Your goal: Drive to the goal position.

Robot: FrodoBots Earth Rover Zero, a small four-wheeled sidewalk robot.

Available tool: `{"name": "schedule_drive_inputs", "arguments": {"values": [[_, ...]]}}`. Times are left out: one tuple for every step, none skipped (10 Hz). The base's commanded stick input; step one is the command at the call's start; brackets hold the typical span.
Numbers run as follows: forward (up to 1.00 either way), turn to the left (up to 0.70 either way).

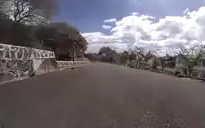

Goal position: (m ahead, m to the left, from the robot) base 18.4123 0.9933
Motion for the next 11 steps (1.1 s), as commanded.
{"name": "schedule_drive_inputs", "arguments": {"values": [[0.85, 0.04], [0.85, 0.04], [0.85, 0.04], [0.85, 0.04], [0.85, 0.04], [0.85, 0.05], [0.85, 0.05], [0.85, 0.05], [0.85, 0.08], [0.85, 0.1], [0.85, 0.13]]}}
